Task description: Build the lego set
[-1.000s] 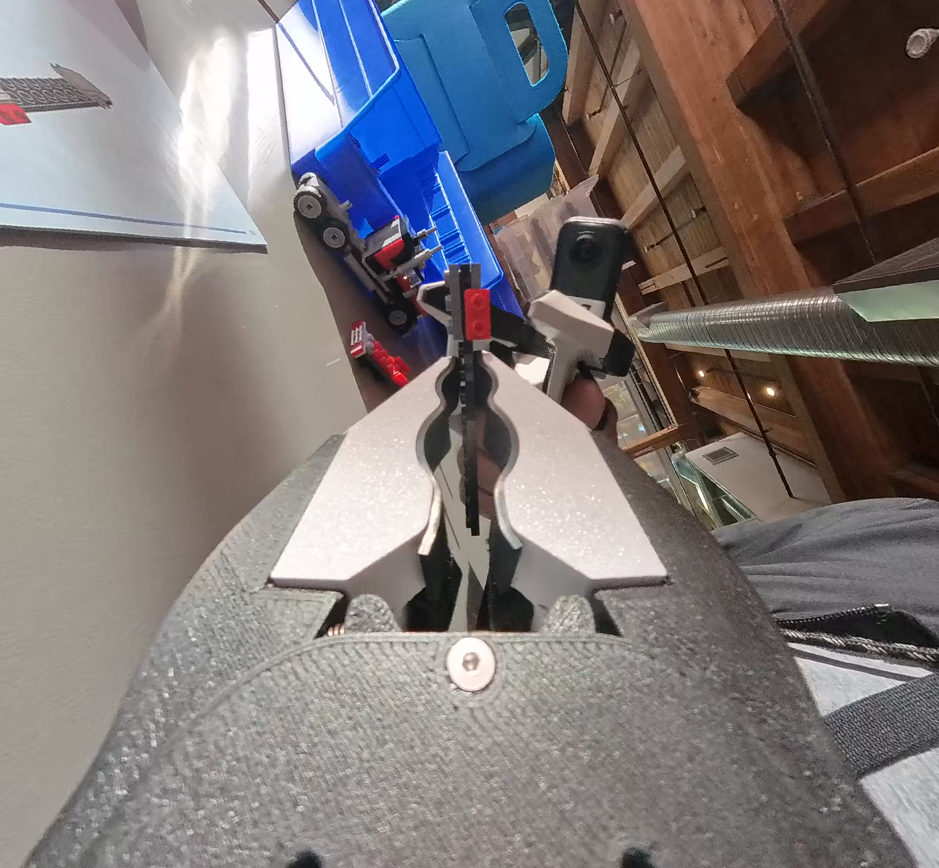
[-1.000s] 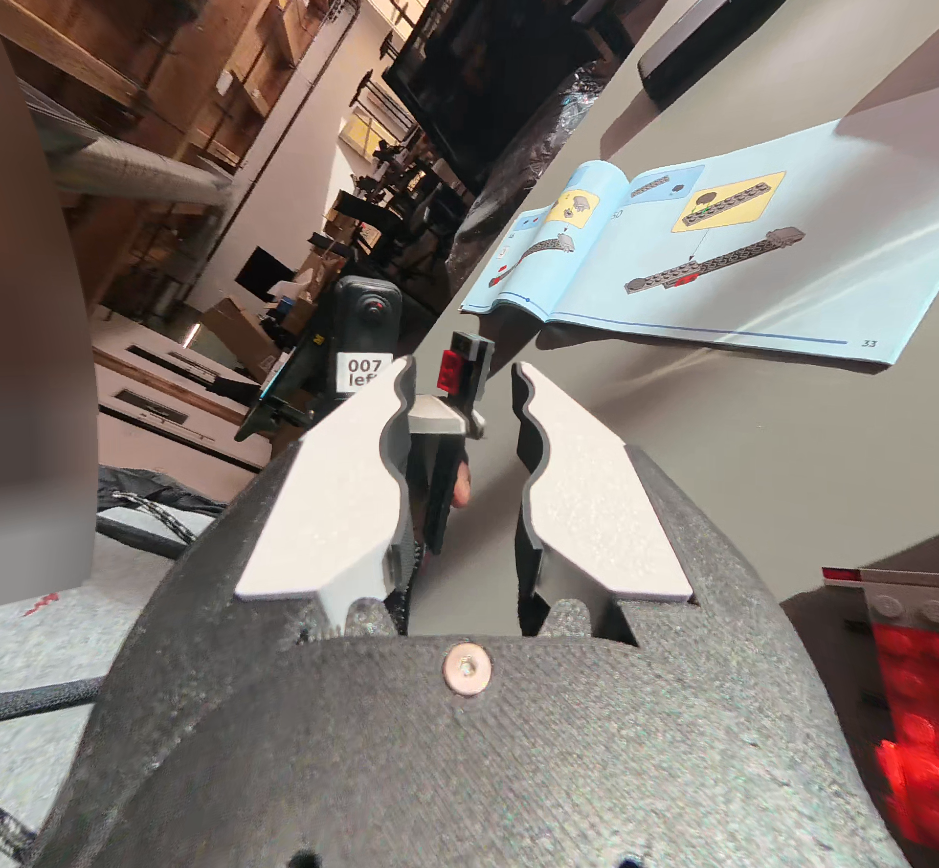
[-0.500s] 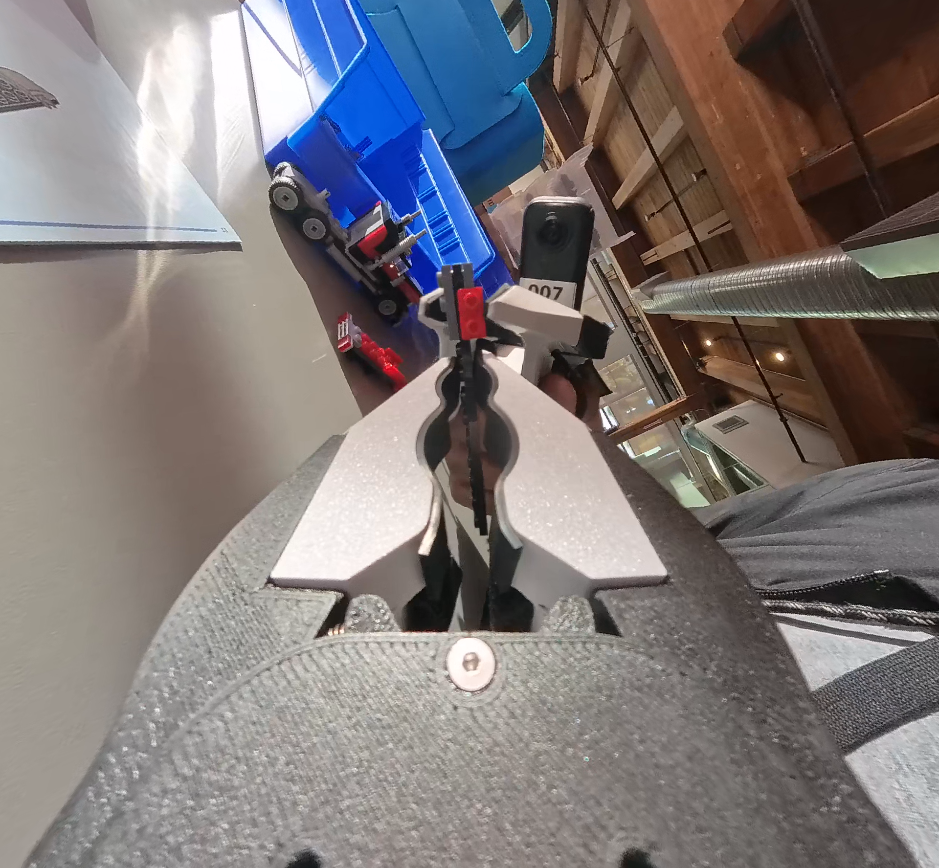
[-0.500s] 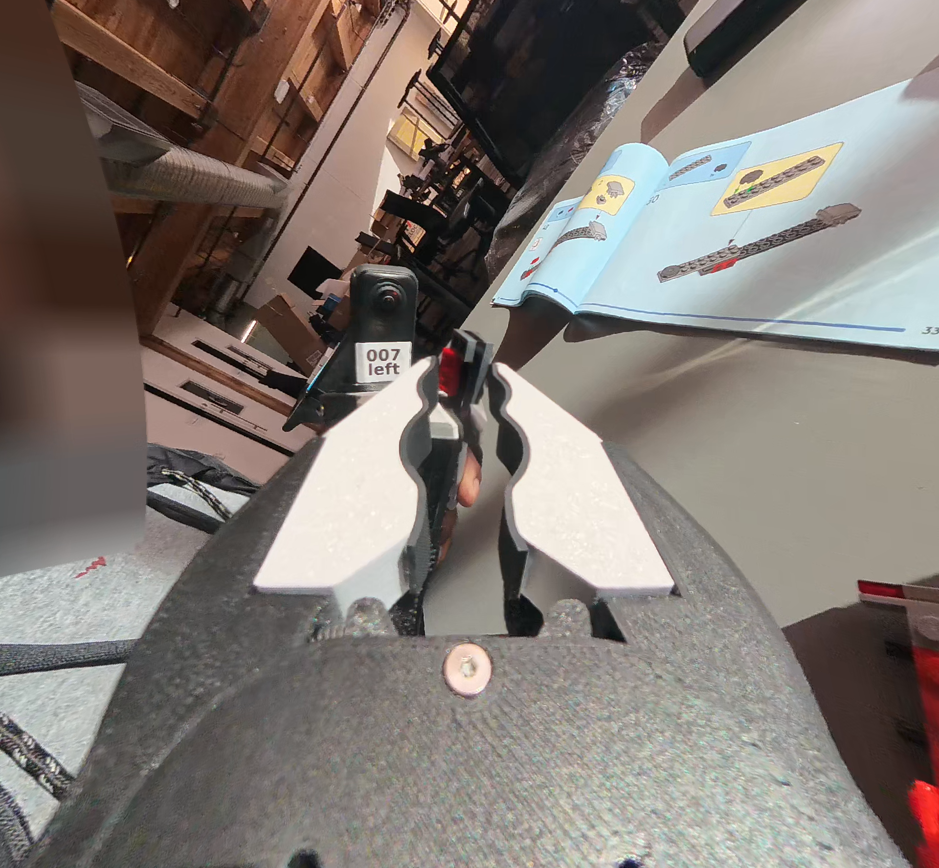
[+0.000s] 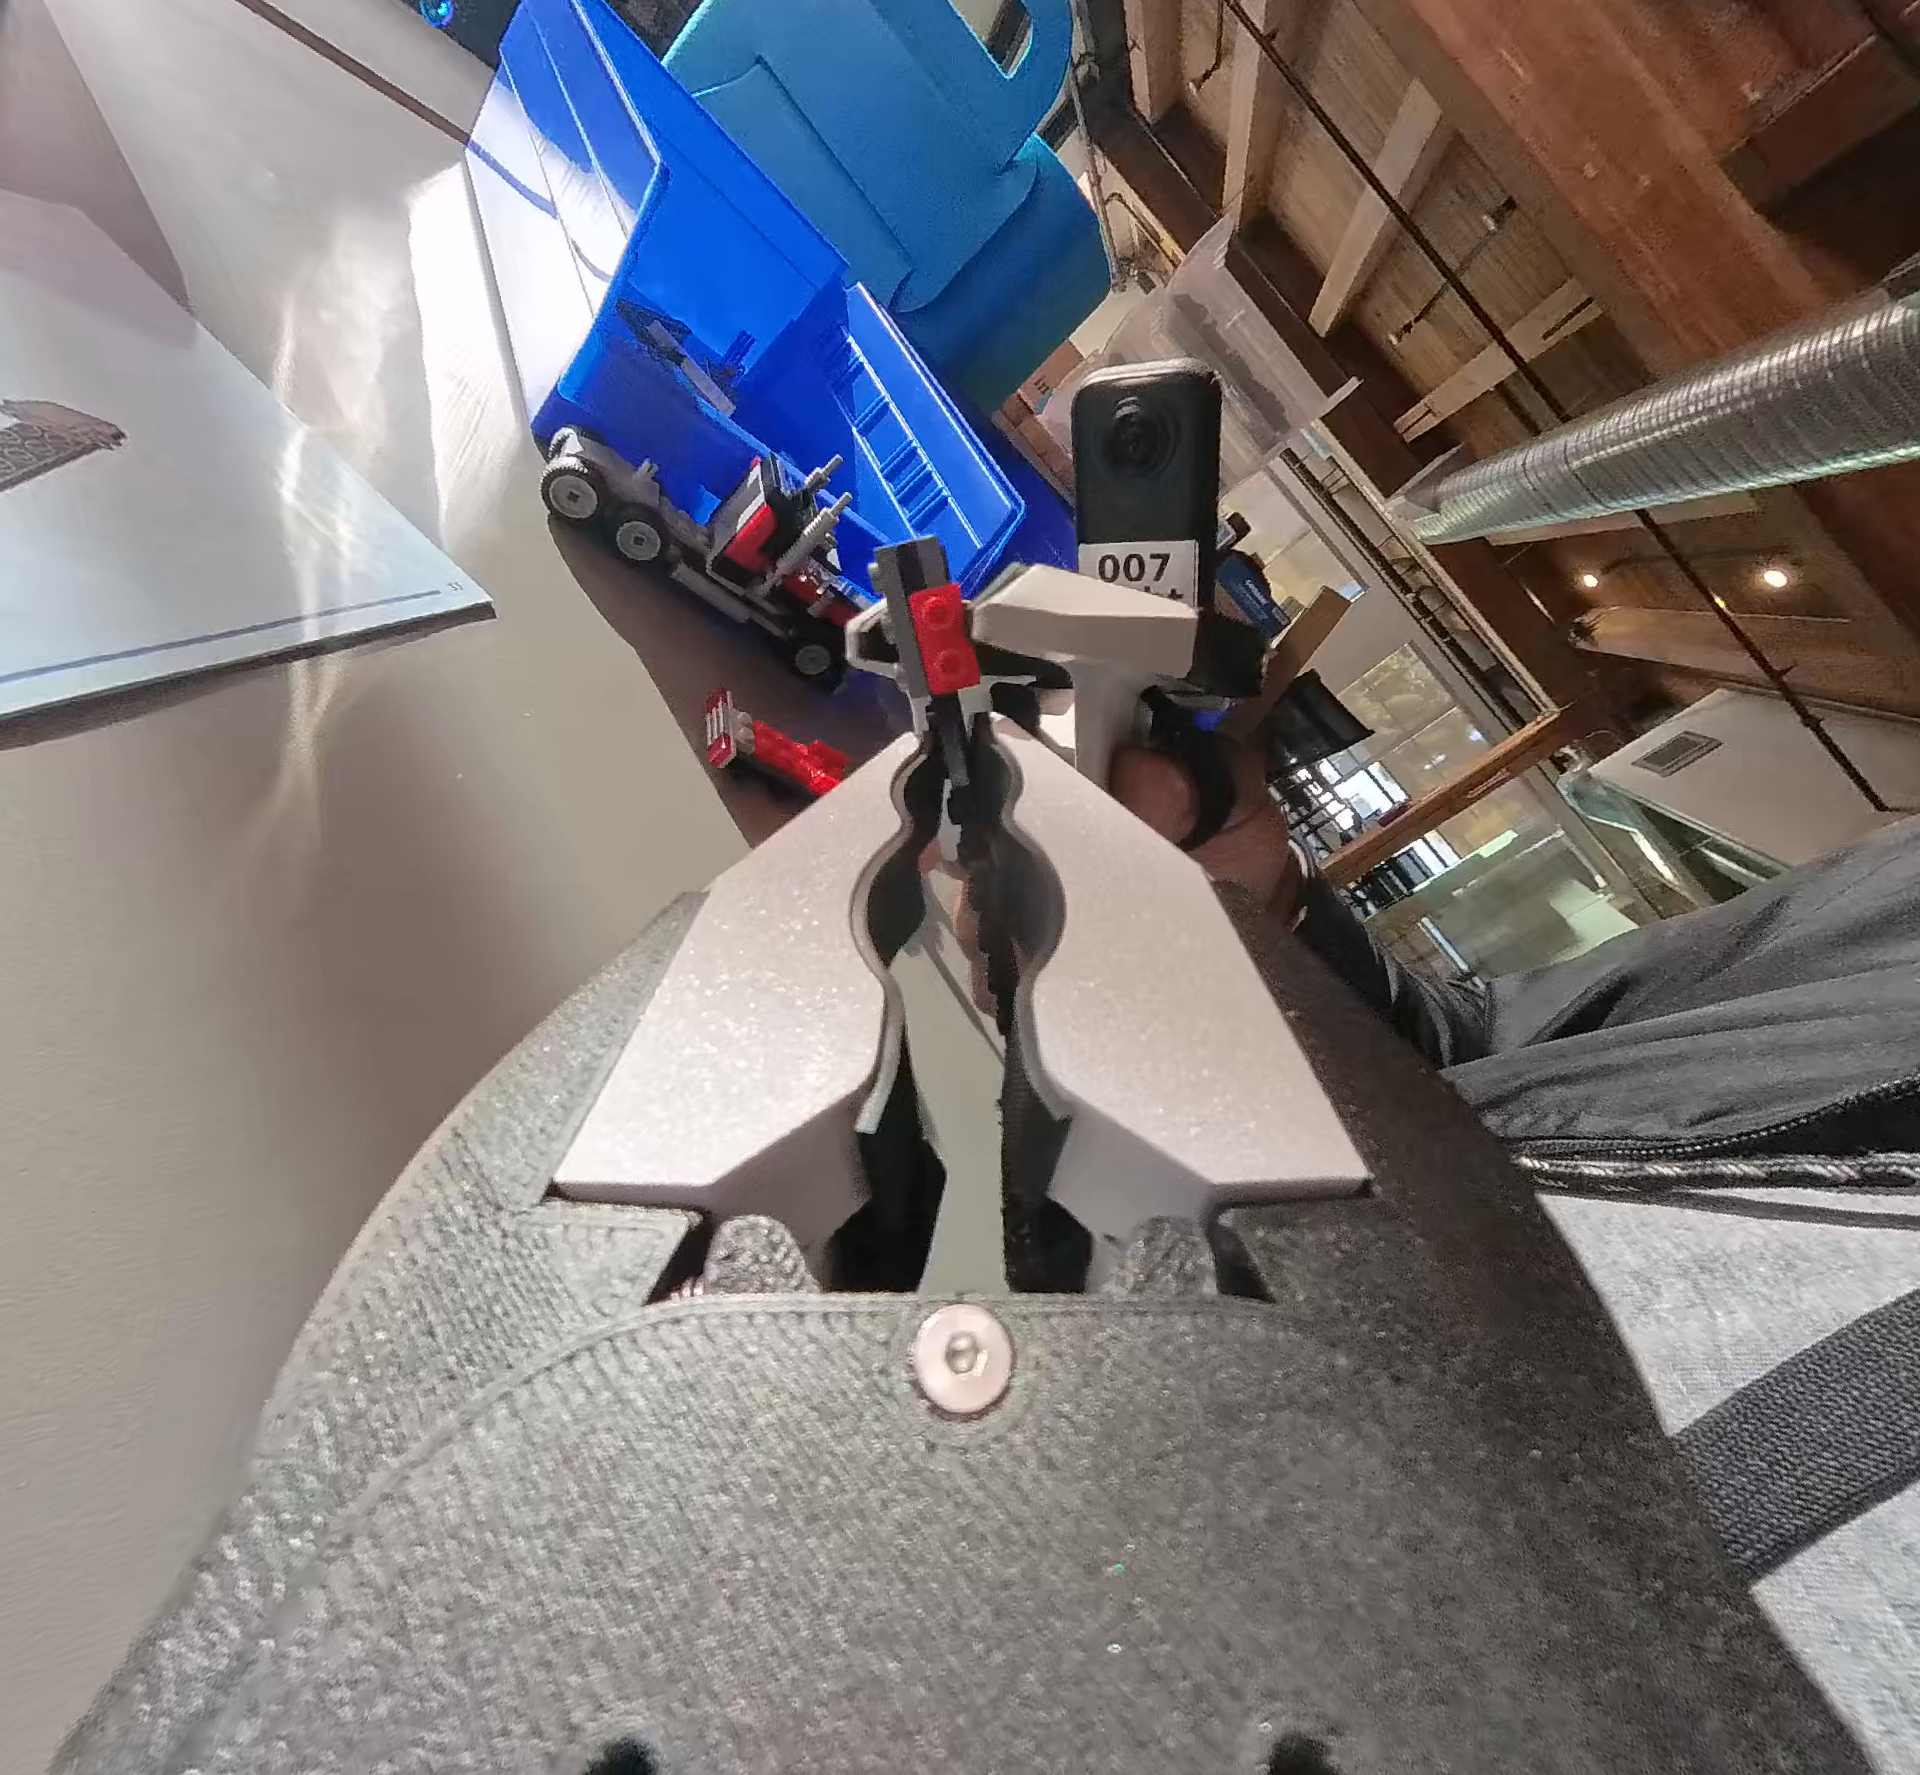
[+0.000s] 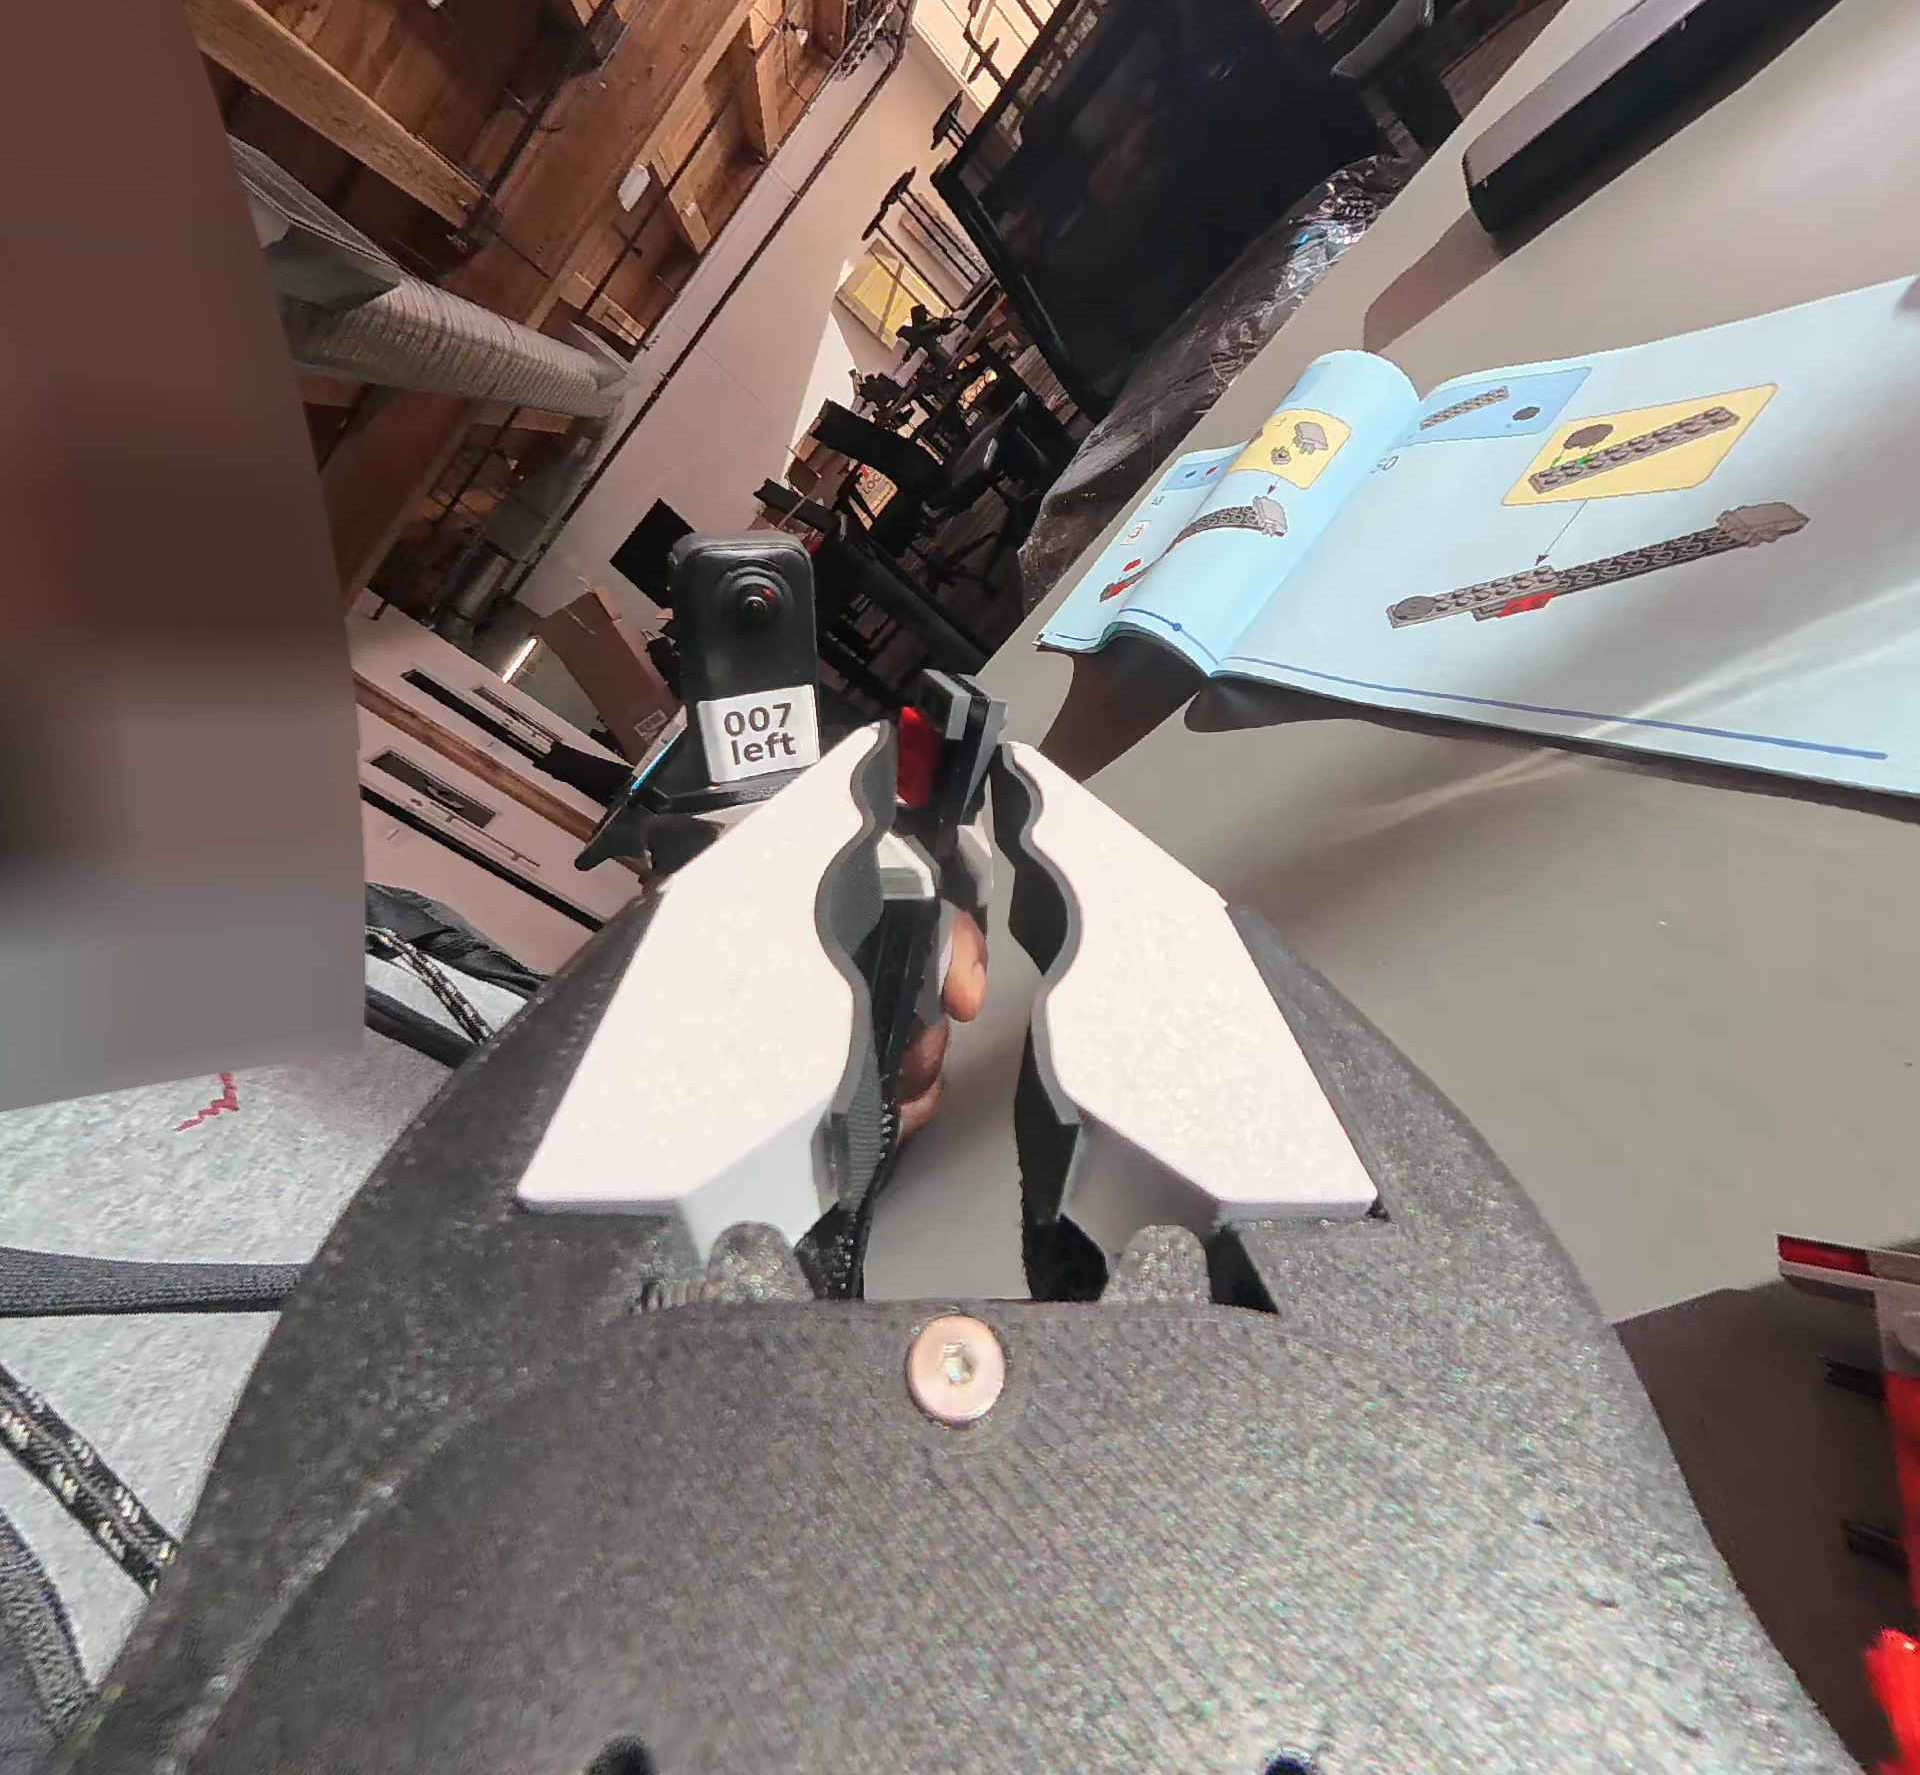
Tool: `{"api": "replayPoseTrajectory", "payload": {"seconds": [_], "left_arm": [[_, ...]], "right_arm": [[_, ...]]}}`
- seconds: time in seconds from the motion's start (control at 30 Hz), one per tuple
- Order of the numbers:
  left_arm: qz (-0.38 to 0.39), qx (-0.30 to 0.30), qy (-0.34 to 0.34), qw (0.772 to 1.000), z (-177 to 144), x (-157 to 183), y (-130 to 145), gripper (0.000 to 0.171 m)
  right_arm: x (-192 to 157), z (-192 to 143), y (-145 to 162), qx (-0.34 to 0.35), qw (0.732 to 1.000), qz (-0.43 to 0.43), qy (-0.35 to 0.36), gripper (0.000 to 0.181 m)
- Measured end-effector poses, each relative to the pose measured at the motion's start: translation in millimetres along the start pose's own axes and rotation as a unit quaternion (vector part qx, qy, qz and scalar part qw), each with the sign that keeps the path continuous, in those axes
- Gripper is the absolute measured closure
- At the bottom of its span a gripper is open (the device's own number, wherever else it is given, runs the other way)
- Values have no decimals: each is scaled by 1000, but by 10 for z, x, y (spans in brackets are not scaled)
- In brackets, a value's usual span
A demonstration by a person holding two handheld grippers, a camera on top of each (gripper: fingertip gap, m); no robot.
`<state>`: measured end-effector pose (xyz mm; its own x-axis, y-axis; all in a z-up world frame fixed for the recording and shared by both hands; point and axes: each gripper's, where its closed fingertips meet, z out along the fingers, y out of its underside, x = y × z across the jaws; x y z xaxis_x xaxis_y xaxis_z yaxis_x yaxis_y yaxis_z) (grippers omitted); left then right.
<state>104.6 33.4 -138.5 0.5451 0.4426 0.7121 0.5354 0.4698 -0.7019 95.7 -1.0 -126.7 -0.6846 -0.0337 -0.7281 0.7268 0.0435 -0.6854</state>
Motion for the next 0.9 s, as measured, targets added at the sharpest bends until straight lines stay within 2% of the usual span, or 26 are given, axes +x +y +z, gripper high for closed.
{"api": "replayPoseTrajectory", "payload": {"seconds": [0.17, 0.53, 0.9], "left_arm": [[24, -3, -5, 1000, 3, 8, 12, 165], [6, 6, 39, 999, 0, 103, -9, 165], [-8, 5, 47, 999, 13, 106, 2, 165]], "right_arm": [[-7, -5, 8, 6, 1000, -9, 6, 163], [-89, -27, -19, 26, 999, -1, -23, 167], [-71, -43, -11, 28, 999, 14, -18, 167]]}}
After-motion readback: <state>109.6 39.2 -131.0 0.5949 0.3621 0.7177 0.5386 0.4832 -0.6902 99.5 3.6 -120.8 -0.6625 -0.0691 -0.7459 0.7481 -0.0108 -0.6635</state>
